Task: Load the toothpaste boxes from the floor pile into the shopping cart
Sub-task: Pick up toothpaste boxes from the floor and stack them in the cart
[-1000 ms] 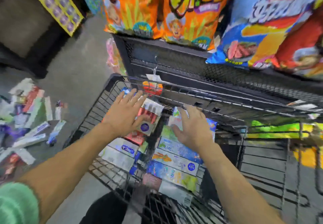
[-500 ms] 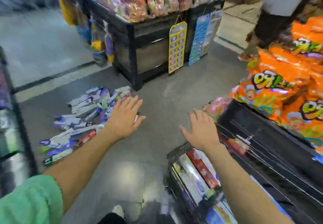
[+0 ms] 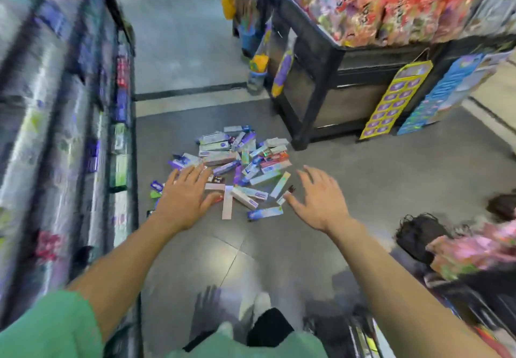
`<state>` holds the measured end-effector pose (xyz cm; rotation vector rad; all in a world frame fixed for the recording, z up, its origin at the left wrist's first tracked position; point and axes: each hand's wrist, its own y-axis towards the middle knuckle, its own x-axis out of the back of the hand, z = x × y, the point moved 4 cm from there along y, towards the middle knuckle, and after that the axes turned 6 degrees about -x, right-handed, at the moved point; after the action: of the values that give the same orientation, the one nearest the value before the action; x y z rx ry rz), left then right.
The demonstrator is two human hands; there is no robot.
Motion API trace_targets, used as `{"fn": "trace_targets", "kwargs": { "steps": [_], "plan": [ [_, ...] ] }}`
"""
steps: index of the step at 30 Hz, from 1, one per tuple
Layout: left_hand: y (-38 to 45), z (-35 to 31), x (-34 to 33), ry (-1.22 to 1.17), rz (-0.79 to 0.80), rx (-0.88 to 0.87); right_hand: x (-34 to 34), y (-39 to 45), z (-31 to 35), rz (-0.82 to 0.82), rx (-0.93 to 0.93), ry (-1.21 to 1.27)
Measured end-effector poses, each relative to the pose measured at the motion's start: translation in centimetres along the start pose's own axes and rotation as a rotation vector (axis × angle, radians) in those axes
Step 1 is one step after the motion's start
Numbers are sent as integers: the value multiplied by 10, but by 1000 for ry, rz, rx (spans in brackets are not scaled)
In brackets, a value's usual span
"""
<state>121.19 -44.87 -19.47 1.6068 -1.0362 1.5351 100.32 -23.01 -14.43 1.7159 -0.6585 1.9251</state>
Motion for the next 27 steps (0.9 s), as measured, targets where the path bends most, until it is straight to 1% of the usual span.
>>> {"fn": "trace_targets", "kwargs": {
  "steps": [3, 6, 10, 12, 20, 24, 27],
  "plan": [
    [12, 19, -12, -4, 34, 54, -20, 36, 4, 78, 35, -26],
    [40, 33, -23, -2, 76, 106, -41, 76, -2, 117, 47, -24],
    [98, 35, -40, 22, 146, 116, -70, 133, -21, 207, 34, 0],
    [133, 30, -45, -4, 161, 118, -80, 161, -33, 233, 35, 6],
    [259, 18, -77, -21, 185, 52, -118, 250, -88, 302, 3, 26],
    [305, 20, -104, -15, 228, -13, -153, 279, -100, 379, -39, 43],
    [334, 27, -136, -7, 274, -46, -191, 298, -105, 365, -35, 81]
  ]
}}
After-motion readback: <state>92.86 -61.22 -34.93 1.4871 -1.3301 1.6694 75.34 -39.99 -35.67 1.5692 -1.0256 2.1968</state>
